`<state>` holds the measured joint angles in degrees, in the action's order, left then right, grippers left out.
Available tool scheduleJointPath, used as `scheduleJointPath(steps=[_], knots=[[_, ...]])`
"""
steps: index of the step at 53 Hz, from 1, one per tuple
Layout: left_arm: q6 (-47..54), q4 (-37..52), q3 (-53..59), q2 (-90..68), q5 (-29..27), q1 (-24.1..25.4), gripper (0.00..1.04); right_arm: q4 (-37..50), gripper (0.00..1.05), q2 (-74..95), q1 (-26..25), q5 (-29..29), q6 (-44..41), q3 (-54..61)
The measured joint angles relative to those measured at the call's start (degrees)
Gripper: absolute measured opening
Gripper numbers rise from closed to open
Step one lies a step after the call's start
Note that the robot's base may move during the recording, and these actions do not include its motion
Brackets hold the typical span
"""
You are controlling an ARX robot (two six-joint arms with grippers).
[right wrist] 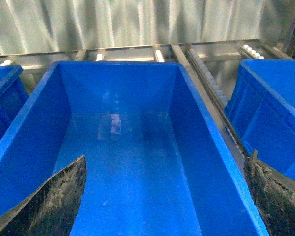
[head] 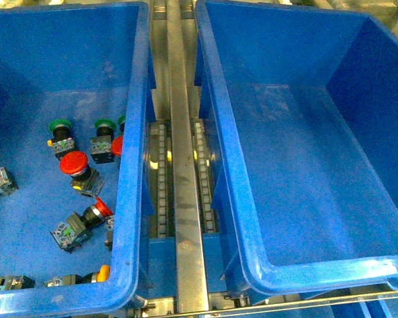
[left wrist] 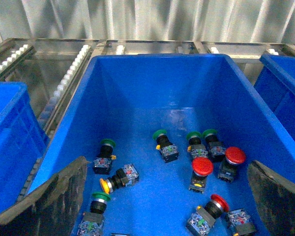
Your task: Pick red and yellow buttons and place in box
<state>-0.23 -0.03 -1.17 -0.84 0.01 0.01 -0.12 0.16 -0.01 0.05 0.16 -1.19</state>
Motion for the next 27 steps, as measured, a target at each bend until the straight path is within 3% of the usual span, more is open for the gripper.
scheduleJointPath(steps=[27], knots=[[0.0, 0.0, 0.0, 0.0, 0.0, 0.0, 0.97, 0.0, 0.98, 0.0, 0.0, 0.0, 0.0, 0.0]])
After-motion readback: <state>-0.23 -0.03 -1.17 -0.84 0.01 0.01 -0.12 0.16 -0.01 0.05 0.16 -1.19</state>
